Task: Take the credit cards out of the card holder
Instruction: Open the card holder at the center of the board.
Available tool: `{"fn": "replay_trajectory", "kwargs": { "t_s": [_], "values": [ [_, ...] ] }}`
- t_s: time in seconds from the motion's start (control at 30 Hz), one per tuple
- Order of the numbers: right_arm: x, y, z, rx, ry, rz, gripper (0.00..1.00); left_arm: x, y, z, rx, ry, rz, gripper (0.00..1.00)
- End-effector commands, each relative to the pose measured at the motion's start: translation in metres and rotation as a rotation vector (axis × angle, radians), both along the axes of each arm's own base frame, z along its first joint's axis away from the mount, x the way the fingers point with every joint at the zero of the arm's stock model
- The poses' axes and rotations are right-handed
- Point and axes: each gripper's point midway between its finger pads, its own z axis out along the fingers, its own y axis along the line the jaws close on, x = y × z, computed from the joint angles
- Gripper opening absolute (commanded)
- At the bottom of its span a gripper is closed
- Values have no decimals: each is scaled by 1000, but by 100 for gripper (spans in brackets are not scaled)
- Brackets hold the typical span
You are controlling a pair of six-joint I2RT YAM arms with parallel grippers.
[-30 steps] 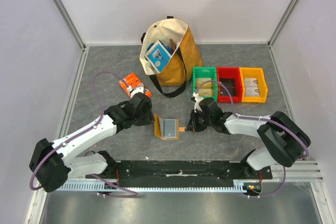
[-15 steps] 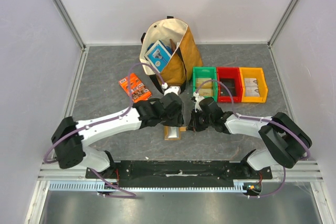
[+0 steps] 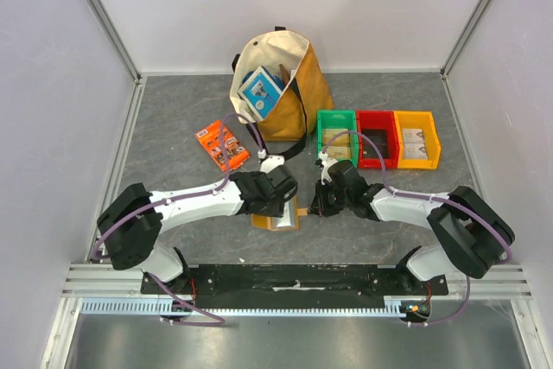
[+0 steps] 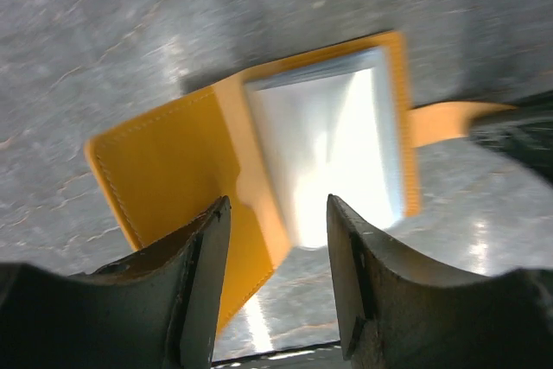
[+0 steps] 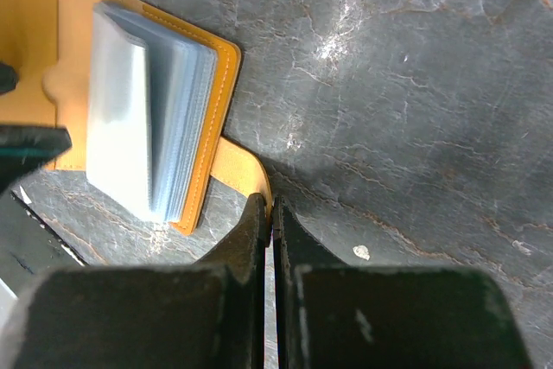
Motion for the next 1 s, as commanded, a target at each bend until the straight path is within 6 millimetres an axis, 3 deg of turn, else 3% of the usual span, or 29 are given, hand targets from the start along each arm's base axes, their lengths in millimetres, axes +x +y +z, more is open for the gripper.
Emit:
{"fn": "replay_trajectory", "kwargs": {
  "t_s": [0.0, 0.13, 0.33, 0.43, 0.53, 0.73, 0.83, 0.97],
  "values": [
    [-15, -33, -31, -159, 49, -17, 0, 2, 32, -12, -9, 6, 94, 55],
    [-15, -35, -34, -168, 55, -23, 0, -1, 44, -27, -95, 54, 147, 53],
    [-16, -34, -32, -166, 55, -17, 0, -3, 41, -31, -162, 70, 142, 42],
    [-14, -32, -23, -158, 46, -18, 8, -4, 38, -31, -180, 70, 136, 37],
    [-8, -30, -8, -150, 20, -19, 25, -3, 37, -29, -188, 69, 130, 35],
    [12, -19, 46, -97, -92, -16, 45, -5, 34, -28, -204, 74, 120, 33],
    [18, -6, 73, -22, -141, -6, 47, -5, 34, -26, -211, 70, 121, 32],
    [19, 16, 93, 83, -169, 38, 48, -5, 34, -25, -215, 66, 126, 32]
  ]
}}
